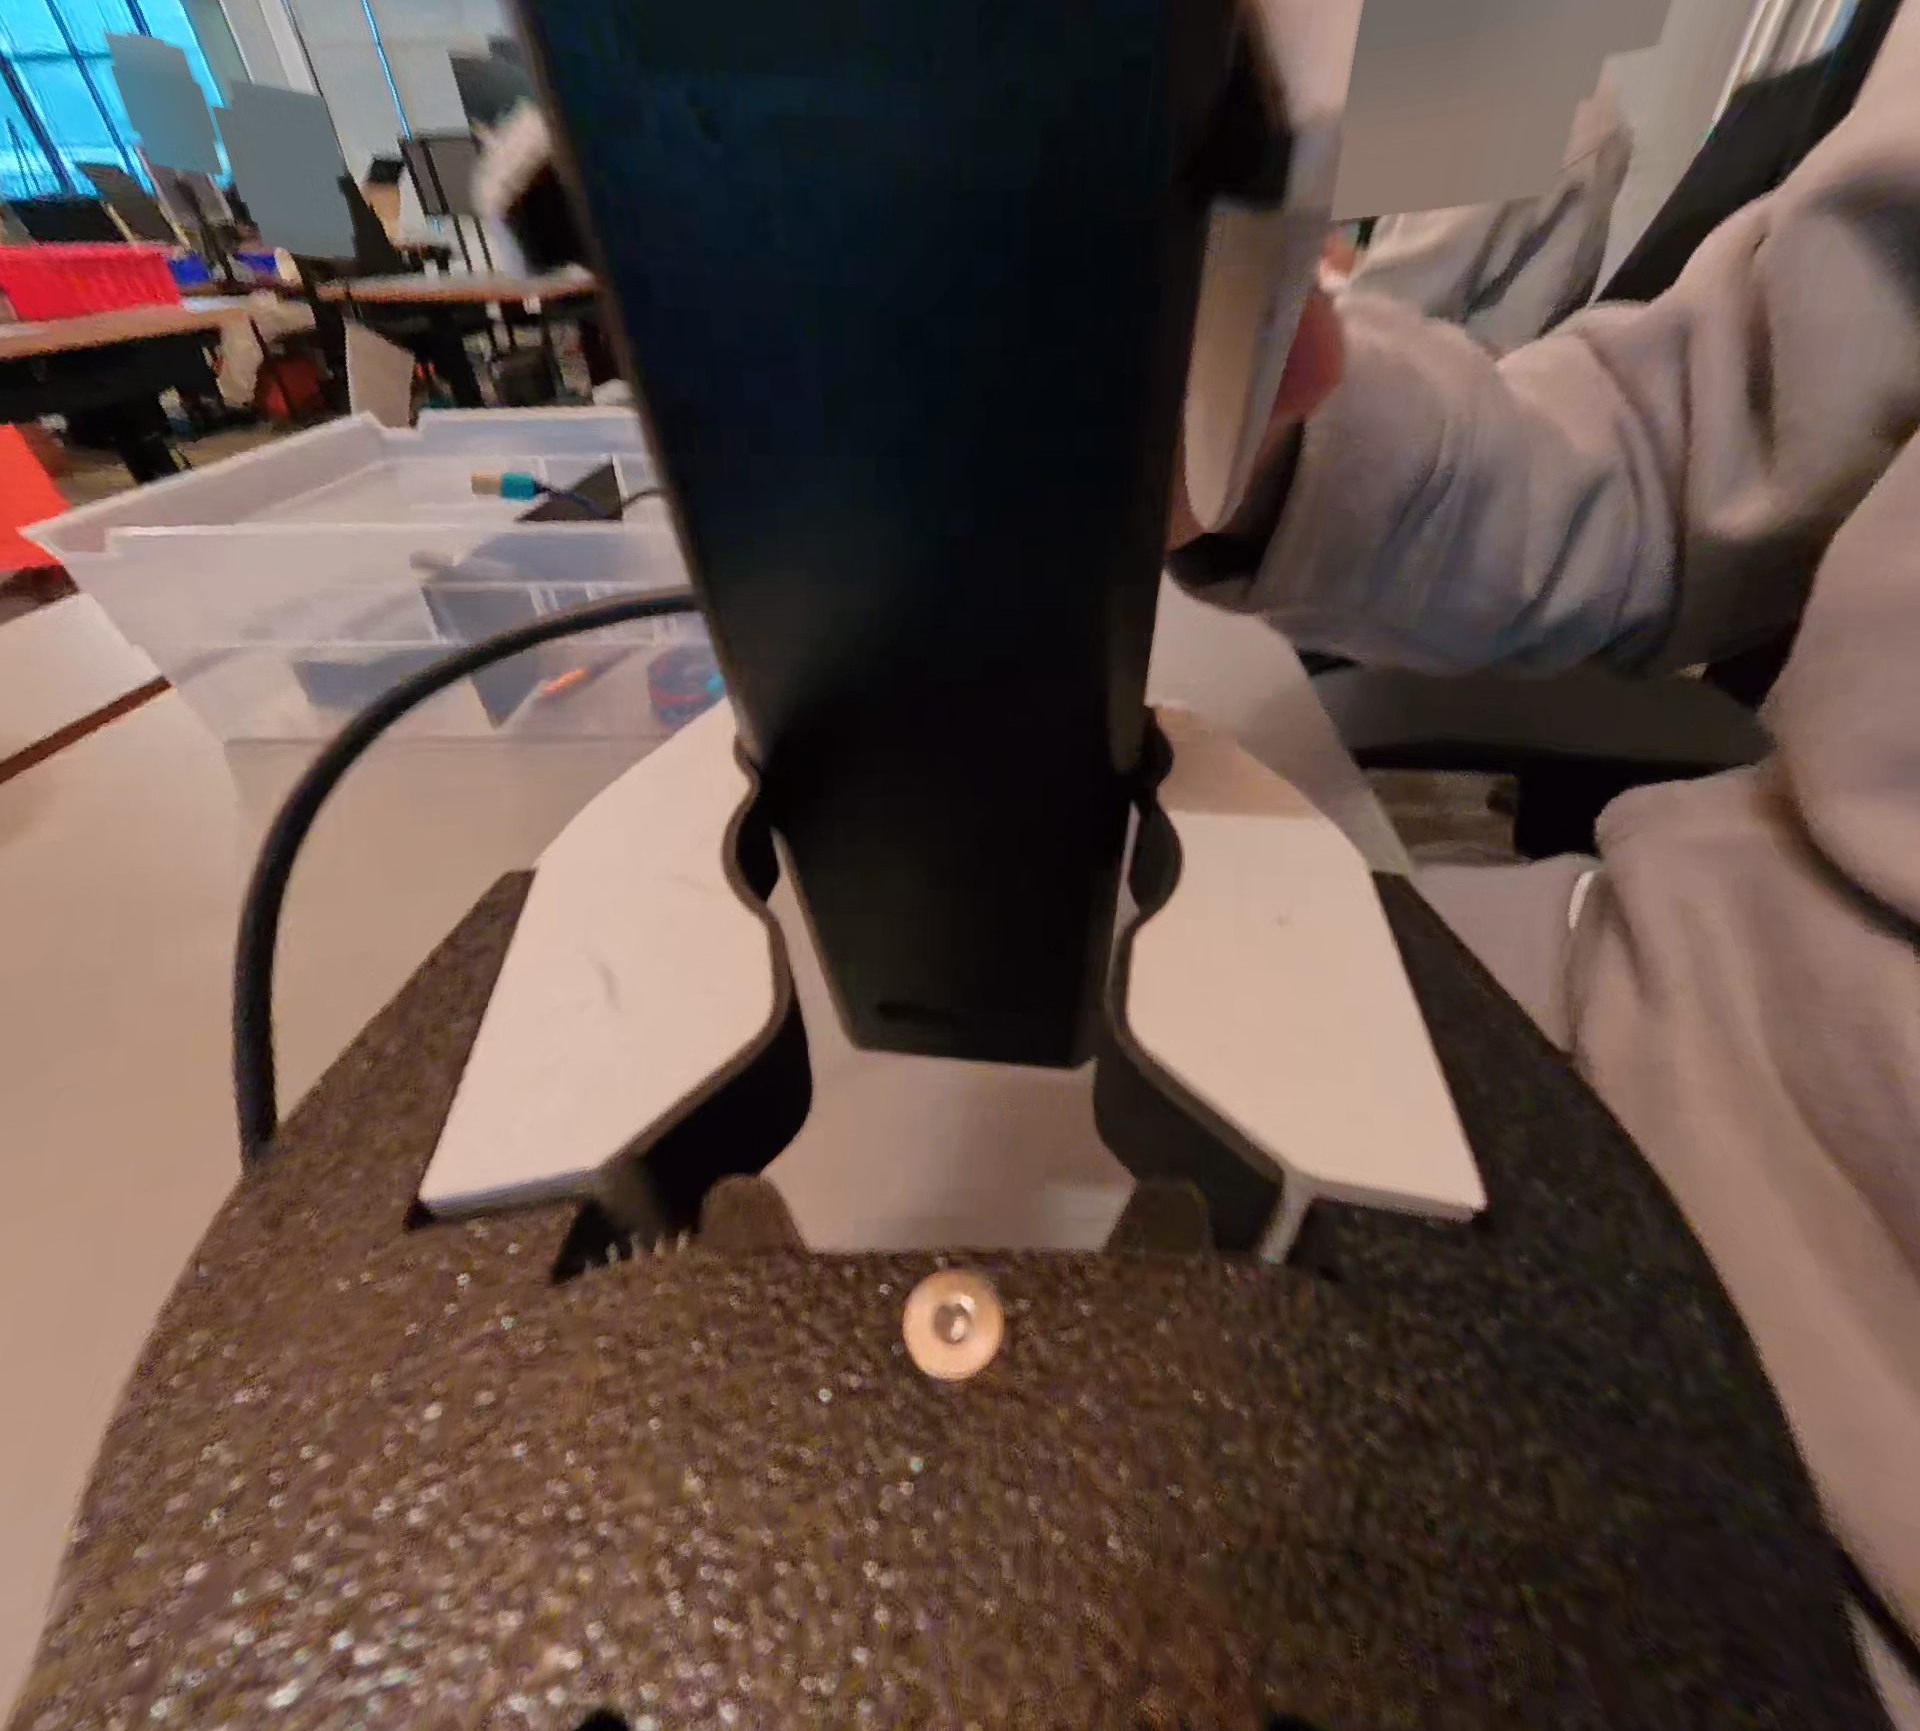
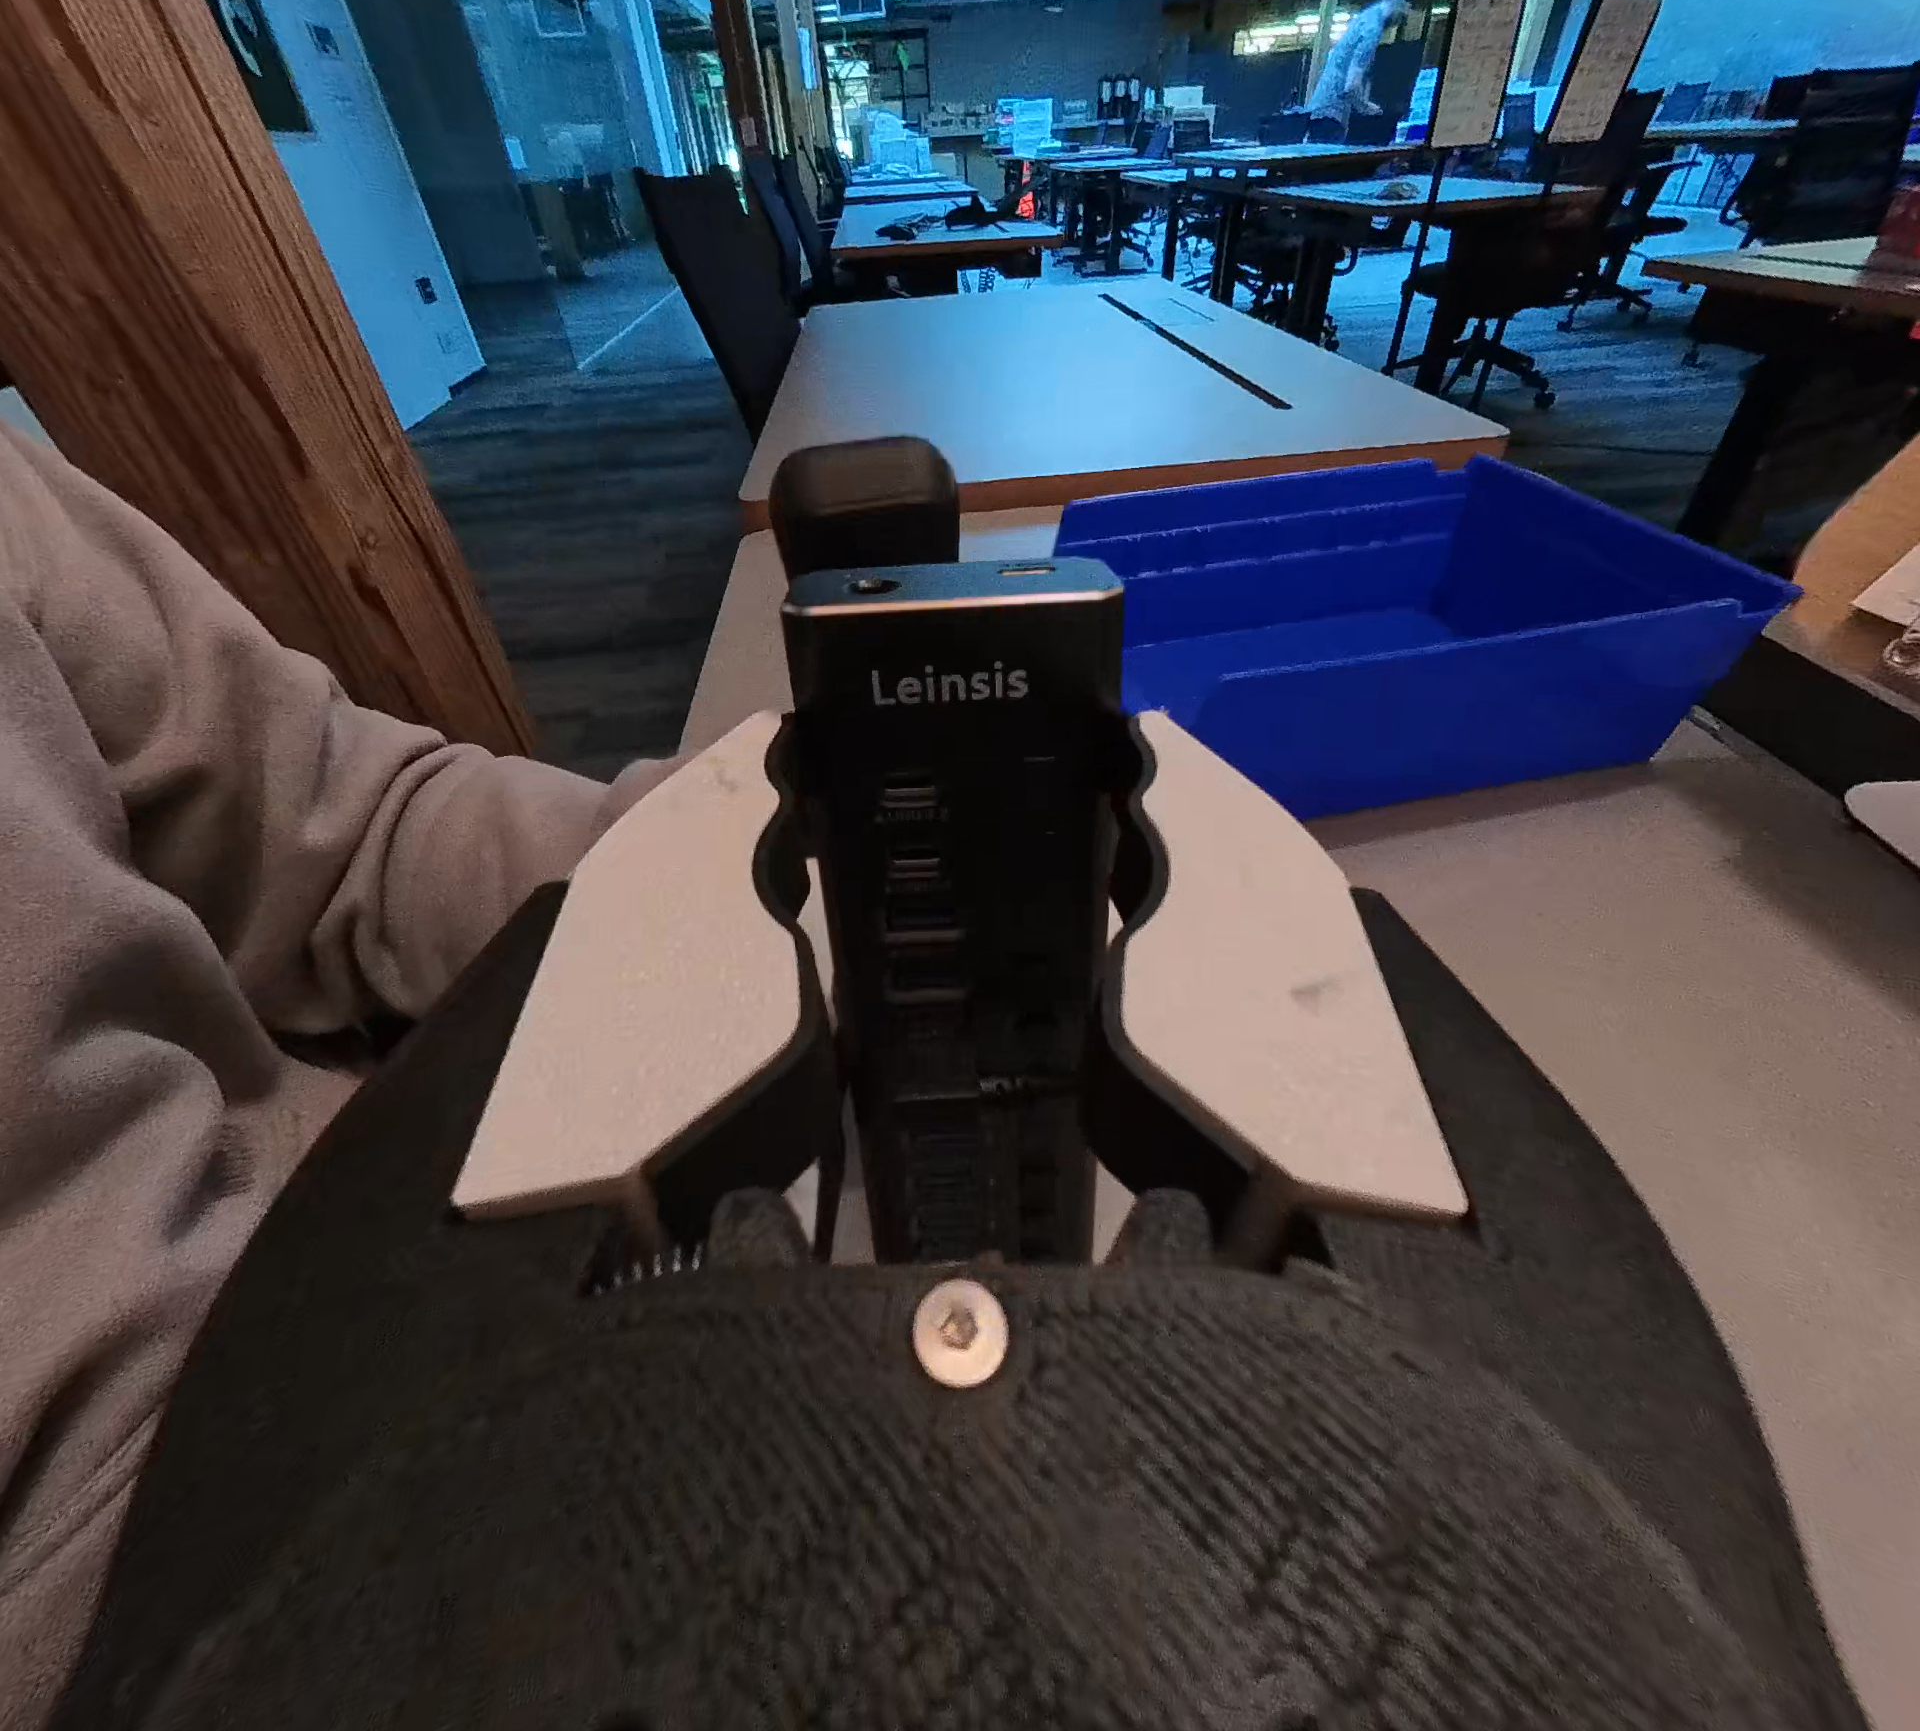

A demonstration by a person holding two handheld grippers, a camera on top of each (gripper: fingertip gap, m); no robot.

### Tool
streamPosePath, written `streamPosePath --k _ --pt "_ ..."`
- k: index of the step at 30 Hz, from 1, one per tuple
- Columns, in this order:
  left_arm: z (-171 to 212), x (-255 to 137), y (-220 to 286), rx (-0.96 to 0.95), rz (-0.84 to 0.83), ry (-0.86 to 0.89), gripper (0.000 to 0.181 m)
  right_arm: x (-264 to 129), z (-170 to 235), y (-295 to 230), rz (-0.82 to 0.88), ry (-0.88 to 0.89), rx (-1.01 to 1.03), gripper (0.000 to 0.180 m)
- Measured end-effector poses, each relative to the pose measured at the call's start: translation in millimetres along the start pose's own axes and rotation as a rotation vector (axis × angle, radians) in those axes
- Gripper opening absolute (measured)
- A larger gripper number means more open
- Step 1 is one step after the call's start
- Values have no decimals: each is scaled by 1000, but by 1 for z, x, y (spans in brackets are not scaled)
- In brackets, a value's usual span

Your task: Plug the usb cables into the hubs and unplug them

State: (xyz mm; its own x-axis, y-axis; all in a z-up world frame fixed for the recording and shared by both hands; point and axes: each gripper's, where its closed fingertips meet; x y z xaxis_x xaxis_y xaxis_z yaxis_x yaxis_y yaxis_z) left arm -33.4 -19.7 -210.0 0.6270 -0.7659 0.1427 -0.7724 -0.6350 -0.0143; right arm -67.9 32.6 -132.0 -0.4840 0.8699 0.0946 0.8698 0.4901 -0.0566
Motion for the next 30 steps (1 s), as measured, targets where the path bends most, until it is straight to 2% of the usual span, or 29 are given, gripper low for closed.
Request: streamPosePath --k 12,17,22,25,28,30 --pt "9 12 -4 -133 -38 -28 64 -4 -4 8 31 20 9 57" --pt "24 12 -5 -92 -37 -110 64 -12 7 10 26 -50 18 57" --pt "22 13 -8 -100 -57 -90 64 -11 6 16 27 -60 40 58" --pt "19 6 -19 -86 -107 -77 64 -17 9 20 71 -132 34 71" --pt "16 -4 -31 -32 -166 -69 64 -36 15 30 223 -148 96 66" --pt "15 -9 -35 4 -193 -71 64 -45 31 38 296 -137 263 61"
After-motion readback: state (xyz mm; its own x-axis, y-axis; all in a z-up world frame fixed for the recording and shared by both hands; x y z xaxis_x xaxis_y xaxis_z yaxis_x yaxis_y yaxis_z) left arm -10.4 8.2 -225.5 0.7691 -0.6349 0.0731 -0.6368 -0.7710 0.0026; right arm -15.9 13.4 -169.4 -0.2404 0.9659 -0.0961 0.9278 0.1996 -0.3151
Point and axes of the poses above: each gripper's, where its closed fingertips meet, x out along the fingers, z out of its underside, y = z × x across the jaws, and after that the axes turned 10 degrees about y, right-handed
